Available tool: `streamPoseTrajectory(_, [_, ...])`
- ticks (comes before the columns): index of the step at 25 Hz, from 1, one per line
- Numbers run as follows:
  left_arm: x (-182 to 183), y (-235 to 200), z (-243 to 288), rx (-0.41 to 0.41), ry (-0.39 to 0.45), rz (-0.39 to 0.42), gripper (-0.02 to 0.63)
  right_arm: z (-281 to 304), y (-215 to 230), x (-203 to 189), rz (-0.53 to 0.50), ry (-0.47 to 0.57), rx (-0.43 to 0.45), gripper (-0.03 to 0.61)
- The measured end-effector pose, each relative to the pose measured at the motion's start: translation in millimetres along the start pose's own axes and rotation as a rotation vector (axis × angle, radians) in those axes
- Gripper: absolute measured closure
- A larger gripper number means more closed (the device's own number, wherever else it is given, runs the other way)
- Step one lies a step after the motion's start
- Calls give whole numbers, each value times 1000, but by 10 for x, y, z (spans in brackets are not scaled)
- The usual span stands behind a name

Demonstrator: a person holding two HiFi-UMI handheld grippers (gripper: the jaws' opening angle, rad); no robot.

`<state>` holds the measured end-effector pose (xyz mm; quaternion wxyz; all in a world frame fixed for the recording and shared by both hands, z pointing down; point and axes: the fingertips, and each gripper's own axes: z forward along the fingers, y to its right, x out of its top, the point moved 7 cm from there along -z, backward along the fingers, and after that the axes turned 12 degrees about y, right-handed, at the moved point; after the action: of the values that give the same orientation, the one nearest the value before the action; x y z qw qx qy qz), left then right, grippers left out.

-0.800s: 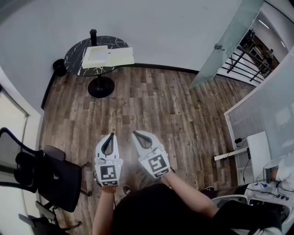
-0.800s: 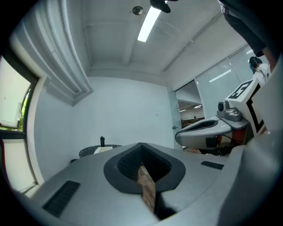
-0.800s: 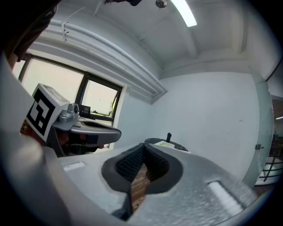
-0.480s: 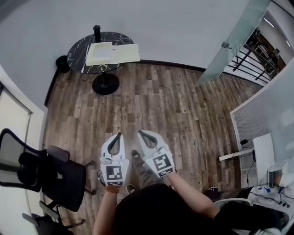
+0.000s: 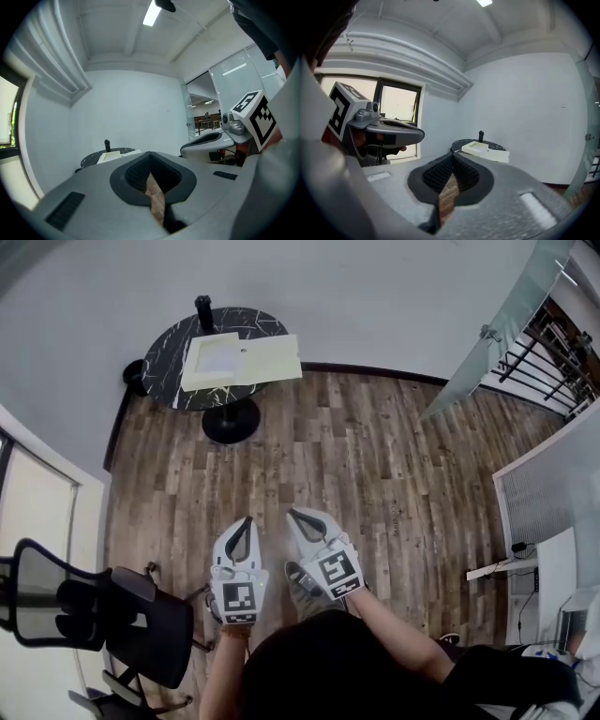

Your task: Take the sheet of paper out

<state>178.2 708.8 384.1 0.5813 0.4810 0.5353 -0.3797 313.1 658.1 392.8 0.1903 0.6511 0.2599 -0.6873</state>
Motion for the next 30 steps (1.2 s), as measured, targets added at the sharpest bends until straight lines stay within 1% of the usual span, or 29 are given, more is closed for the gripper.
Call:
streamPoseTrajectory(6, [-88, -77, 760, 3, -15, -9, 615, 423, 623, -107, 13, -12, 33, 580])
streamPoseTrajectory(10, [-144, -113, 1160, 18, -17, -13, 615, 693, 953, -208, 9, -23, 84, 580])
streamPoseTrajectory(14, [-161, -179, 1440, 24, -15, -25, 615, 930, 1133, -261, 0, -35, 120, 580])
streamPoseTrajectory(17, [-198, -282, 1599, 19, -17, -33, 615, 1110, 1209, -303, 10, -50, 127, 580])
streamPoseTrajectory(20, [-310, -417, 1762, 14, -25, -50, 615, 1298, 1282, -377, 21, -69, 129, 580])
streamPoseTrajectory(22, [-392, -537, 1896, 4, -30, -63, 615, 1442, 1339, -416, 27, -84, 122, 580])
streamPoseTrajectory(25, [-470, -865, 2113, -4, -32, -73, 615, 1811, 1385, -424, 22, -99, 124, 580])
streamPoseTrajectory(30, [-490, -1401, 2440, -26, -17, -86, 615, 2444, 1531, -278, 7, -97, 119, 580])
